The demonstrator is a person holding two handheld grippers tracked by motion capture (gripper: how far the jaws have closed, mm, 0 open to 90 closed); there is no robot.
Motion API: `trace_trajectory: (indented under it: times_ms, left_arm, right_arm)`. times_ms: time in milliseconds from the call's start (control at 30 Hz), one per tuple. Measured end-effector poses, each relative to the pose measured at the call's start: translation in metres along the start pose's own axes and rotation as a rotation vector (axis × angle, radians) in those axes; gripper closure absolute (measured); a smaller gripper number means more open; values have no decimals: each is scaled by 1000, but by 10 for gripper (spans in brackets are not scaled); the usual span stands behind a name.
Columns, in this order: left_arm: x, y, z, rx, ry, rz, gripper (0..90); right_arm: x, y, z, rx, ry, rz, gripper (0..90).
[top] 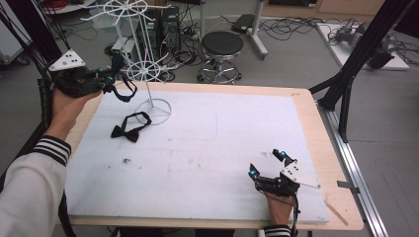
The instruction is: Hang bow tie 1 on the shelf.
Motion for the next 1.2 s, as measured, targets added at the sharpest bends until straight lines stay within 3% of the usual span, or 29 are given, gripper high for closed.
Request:
trace_trajectory:
  times_ms: [400,1067,1133,1167,1200]
  left_arm:
    - [5,4,5,9,44,5,750]
    - [10,4,0,-83,96,2,732]
    - [10,5,1,-98,93,8,685]
    - [9,5,1,-120,90,12,550]
    - [8,6,1,-136,87,17,550]
  right_arm:
    - [0,0,0,5,3,2,30]
    - [0,0,0,-3,-2,-1,30]
    - [0,0,0,-5,-2,-1,29]
    - [0,0,0,-7,-2,-1,30]
    - [0,0,0,-7,-2,-1,30]
Point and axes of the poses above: each handheld gripper's, and its own axes: x roughly forward along the jaws, z roughly out of its top, y roughly to its left, the point moved 5 cm from there along x, roughly forward along the jaws, and after that the axes turned 2 degrees about -z, right-handed, at the moved point
